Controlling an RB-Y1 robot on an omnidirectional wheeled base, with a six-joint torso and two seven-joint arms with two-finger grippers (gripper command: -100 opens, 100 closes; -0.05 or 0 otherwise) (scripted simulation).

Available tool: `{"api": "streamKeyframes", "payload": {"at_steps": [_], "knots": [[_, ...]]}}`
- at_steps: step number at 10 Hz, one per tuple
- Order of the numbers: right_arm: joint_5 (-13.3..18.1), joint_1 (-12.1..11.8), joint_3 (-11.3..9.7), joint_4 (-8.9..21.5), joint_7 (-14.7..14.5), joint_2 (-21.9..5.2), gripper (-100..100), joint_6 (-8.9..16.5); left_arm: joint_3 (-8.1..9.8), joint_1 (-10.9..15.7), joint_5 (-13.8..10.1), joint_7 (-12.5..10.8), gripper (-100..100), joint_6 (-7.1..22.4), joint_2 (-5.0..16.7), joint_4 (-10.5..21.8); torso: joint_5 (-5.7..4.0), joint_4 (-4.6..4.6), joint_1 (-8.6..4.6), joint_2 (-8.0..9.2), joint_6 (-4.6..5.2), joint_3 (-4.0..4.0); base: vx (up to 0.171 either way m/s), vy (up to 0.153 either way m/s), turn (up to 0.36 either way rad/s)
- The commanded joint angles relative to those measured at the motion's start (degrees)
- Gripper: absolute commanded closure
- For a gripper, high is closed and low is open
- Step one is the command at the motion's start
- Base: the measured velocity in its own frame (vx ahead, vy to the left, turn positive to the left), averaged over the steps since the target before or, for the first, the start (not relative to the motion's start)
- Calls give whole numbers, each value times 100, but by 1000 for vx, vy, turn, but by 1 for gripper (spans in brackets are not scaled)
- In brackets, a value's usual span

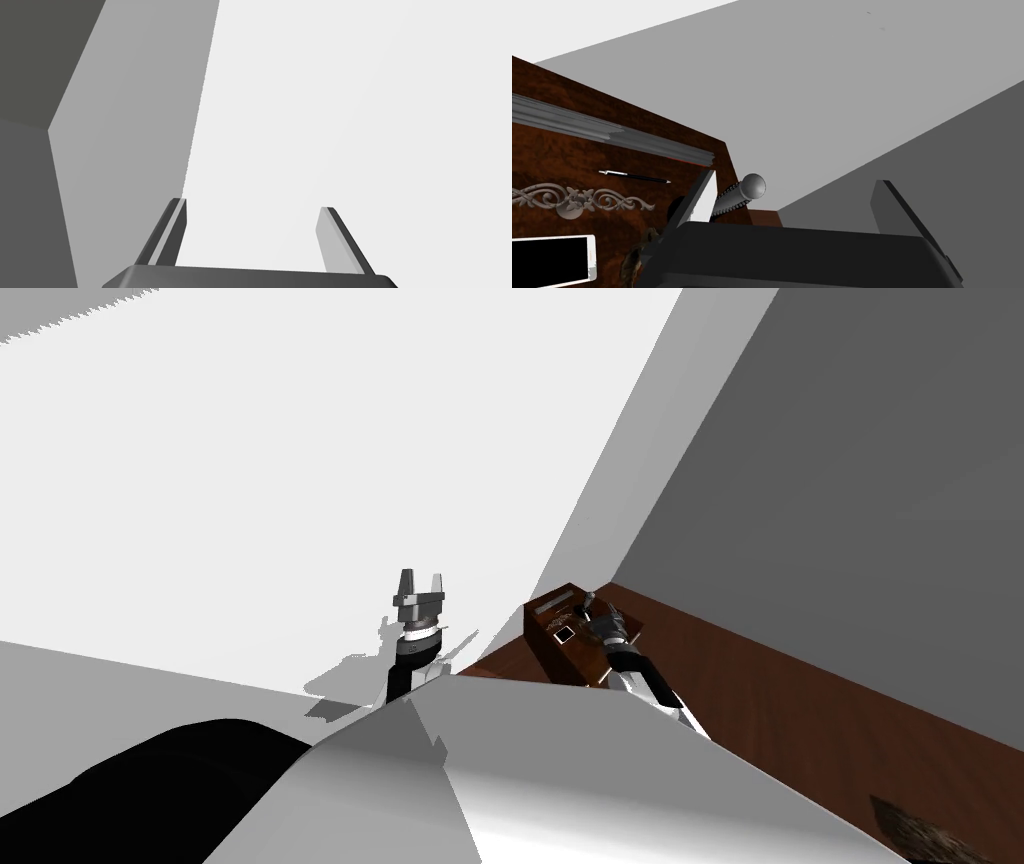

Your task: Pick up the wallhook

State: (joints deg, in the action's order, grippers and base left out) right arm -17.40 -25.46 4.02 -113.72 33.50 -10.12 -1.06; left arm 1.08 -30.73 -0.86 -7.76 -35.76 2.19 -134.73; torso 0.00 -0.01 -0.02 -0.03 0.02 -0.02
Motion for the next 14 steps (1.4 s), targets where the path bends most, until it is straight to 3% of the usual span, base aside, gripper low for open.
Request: {"api": "streamKeyframes", "payload": {"at_steps": [1,4,7,8,9,10,11,13,14], "knots": [[-247,30,69,286,286,-81,-100,230,0,0,0,0,0,0,0,0,0,0,0,0,0,0,5,5,129],[-466,89,146,644,721,-150,-100,450,0,1,0,0,0,0,0,0,0,0,1,-2,-4,-1,8,2,142],[-911,211,312,1194,1210,-299,-100,894,0,0,0,0,0,0,0,0,0,-1,-2,-3,1,-2,14,-1,142],[-911,211,312,1257,1370,-299,-100,894,0,0,0,0,0,0,0,0,0,-1,-2,-6,-2,-3,18,-4,102],[-1135,275,401,1430,1528,-374,-100,1116,0,0,0,0,0,0,0,0,0,-1,-1,-4,1,-3,20,-1,214],[-1135,275,401,1551,1699,-374,-100,1116,0,0,0,0,0,0,0,0,0,-1,-2,-6,-2,-3,17,-7,99],[-1358,340,493,1705,1860,-448,-100,1337,0,0,0,0,0,0,0,0,0,-1,-2,-5,2,-3,22,-4,168],[-1358,340,493,1891,2037,-448,-100,1337,0,0,0,0,0,0,0,0,0,-1,-3,-6,2,-3,17,-7,57],[-1580,406,589,2143,2283,-520,-100,1555,0,-1,0,0,0,0,0,0,0,-1,-3,-4,3,-2,24,-1,186]]}}
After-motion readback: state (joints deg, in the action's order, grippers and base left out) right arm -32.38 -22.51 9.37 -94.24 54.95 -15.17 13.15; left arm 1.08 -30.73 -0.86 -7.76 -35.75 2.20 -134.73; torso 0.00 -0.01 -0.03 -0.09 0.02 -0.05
